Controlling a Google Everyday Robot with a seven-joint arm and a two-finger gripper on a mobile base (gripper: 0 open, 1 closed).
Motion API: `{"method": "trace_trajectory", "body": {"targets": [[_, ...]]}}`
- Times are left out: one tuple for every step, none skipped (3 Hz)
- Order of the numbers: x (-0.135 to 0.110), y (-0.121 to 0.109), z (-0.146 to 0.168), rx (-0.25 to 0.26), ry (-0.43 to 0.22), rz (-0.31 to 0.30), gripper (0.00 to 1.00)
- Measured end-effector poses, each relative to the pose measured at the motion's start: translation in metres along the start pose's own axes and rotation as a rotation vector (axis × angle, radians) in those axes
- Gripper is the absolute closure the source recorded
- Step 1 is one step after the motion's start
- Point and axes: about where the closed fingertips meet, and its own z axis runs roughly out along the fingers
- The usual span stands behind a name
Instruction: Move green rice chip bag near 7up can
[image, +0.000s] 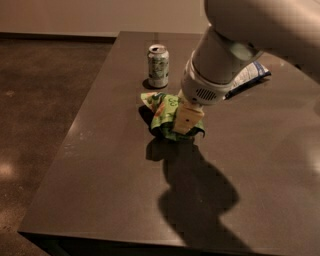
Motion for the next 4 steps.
{"method": "trace_trajectory", "body": {"targets": [[-0.027, -0.013, 0.015, 0.006, -0.017, -0.034, 0.84], [-0.044, -0.024, 0.027, 0.017, -0.008, -0.058, 0.63], [-0.052, -0.04, 0.033, 0.038, 0.015, -0.072, 0.39], [-0.038, -0.059, 0.029, 0.06, 0.045, -0.067, 0.15]]}}
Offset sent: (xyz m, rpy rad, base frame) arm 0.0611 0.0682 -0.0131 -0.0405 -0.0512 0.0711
